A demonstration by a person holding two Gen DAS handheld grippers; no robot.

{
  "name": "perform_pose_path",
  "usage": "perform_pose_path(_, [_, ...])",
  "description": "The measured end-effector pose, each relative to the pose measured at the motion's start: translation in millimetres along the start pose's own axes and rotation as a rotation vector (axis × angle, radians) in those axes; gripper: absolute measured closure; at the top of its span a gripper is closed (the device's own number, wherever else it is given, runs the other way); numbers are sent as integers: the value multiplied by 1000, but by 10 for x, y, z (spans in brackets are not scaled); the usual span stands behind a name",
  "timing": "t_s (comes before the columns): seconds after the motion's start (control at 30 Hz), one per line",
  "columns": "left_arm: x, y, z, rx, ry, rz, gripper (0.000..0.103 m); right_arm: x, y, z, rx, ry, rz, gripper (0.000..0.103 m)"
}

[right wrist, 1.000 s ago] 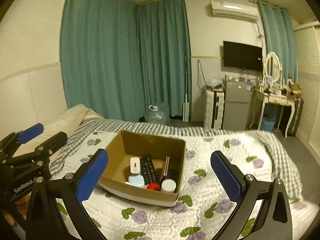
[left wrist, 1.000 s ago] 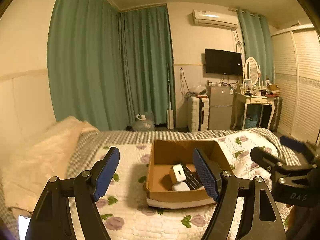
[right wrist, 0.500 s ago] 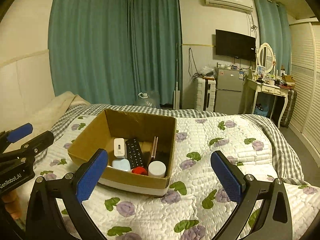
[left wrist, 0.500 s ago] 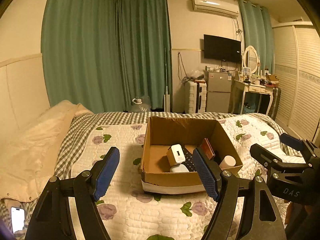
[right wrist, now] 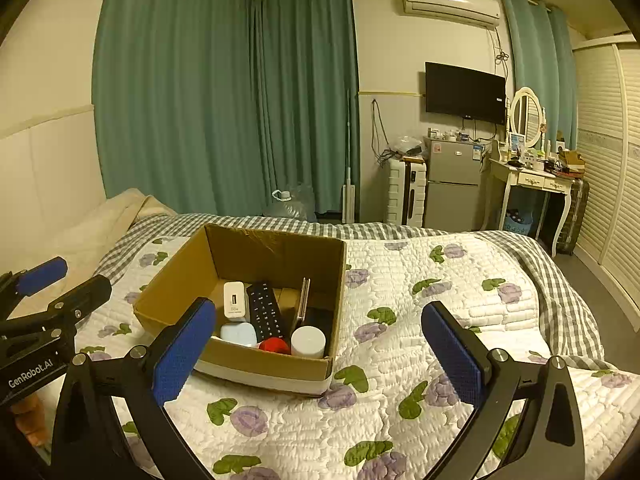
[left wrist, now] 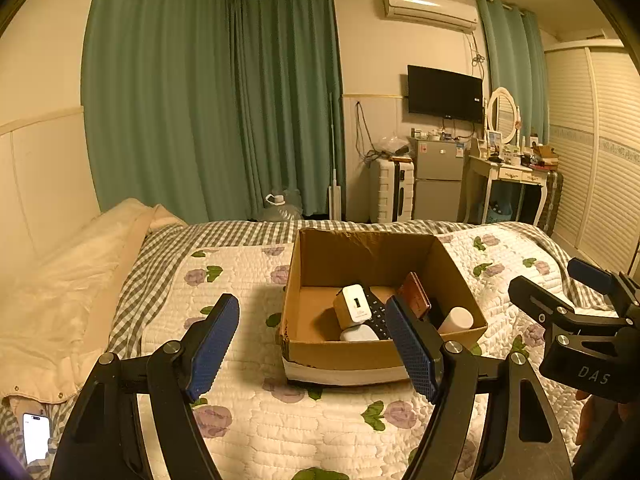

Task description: Organize rigid objects

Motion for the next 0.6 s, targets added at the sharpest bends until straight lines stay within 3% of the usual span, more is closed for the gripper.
perform_pose_path(0.6, [5,-9,-11,-10,-5,-6,25,32,-19,3,-3,-10,5,0])
Point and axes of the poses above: each gripper's, at about its wrist camera, not at the fingertips, and z roughly against the way its jaws point, x to its right, y to its top, the point moved 4 cm from there along -z, roughly the way its jaws point, and after that the axes turned 7 degrees about y, right-handed, at the moved point
